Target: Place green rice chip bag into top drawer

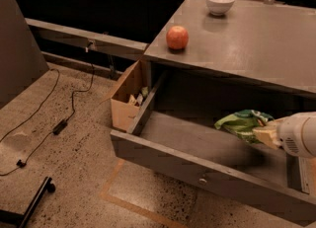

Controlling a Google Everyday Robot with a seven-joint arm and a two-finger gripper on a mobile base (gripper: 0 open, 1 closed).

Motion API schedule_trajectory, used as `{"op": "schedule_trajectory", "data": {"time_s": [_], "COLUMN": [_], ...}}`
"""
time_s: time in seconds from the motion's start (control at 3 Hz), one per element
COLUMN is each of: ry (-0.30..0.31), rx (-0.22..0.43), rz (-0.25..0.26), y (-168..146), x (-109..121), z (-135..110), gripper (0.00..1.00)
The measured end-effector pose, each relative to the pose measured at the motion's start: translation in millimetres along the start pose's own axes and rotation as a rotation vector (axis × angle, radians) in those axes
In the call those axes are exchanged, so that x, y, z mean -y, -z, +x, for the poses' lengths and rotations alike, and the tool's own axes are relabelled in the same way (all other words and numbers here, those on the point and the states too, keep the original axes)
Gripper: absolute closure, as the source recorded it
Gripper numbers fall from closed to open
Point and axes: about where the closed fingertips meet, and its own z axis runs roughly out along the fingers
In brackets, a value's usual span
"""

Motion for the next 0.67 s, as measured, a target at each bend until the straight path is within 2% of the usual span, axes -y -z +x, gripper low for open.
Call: {"op": "schedule_trajectory", "data": {"time_s": [0.33, 0.67], "ry": [0.028, 0.037], "rx": [-0.005, -0.001], "rz": [-0.026, -0.055], "y": [-19, -29], "x": [-6, -9], "z": [0, -3], "gripper": [0.84, 0.61]}}
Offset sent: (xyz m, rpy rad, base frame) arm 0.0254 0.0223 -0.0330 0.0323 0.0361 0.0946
